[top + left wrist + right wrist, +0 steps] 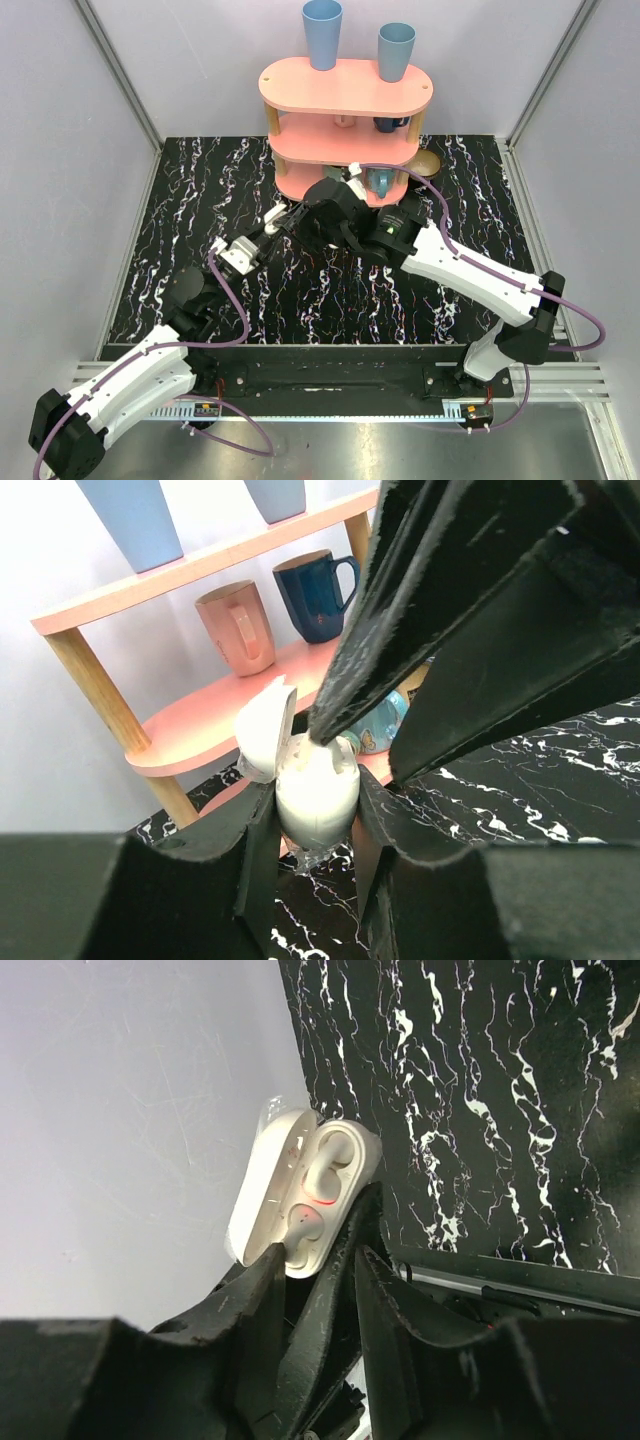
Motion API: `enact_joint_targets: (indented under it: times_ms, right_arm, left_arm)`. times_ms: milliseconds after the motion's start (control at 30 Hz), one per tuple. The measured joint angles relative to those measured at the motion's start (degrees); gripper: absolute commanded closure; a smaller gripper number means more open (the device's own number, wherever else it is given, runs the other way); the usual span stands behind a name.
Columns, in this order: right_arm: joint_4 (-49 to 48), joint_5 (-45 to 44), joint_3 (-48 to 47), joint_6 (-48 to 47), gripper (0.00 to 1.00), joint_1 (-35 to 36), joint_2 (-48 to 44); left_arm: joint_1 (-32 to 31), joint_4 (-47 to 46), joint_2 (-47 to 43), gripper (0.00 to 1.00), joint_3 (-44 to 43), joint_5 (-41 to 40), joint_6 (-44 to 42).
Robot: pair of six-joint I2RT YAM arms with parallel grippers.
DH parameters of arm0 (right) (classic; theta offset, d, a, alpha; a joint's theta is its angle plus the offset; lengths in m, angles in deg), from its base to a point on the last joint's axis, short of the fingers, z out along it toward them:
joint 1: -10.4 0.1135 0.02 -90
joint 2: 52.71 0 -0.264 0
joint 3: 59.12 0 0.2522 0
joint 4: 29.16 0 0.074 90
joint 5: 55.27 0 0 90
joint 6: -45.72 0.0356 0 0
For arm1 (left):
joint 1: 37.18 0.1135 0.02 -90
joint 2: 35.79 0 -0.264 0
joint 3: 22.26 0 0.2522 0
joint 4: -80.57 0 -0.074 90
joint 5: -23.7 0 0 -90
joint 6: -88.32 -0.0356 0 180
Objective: Insert the wireless bluetooth earbuds into the charging case
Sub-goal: Close the charging case with the earbuds.
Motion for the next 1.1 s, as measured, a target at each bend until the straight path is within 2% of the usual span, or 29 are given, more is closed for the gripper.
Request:
enact_joint_targets:
  times_ms: [267,500,600,867,1100]
  right_arm:
    - [-4.3,-1.6,5.5,-3.1,0.55,0.0,-5.2]
    - [-17.3,-1.3,17.0,-11.1,0.43,0.0,-13.2]
    - [-22.7,-1.2,21.9,-14.8,0.41,0.0,-16.9]
    - [-31.5,1.1,26.2,-30.9,0.43,0.0,-23.3]
    - [-32.0,3.9,26.2,-43.5,0.45,0.0,-24.5]
  left_arm:
    - [-0.1,-1.6,0.2,1.00,-0.2,-0.5,1.8]
    - [-0.1,-2.3,1.3,1.00,-0.2,-1.2,3.9]
    - [-0.1,-2.3,1.1,1.00,-0.2,-1.4,5.3]
    - [-0.1,-2.7,-1.8,1.00,-0.2,-0.6,9.8]
    - [-0.1,-2.4,-4.7,1.00,-0.2,1.5,14.4]
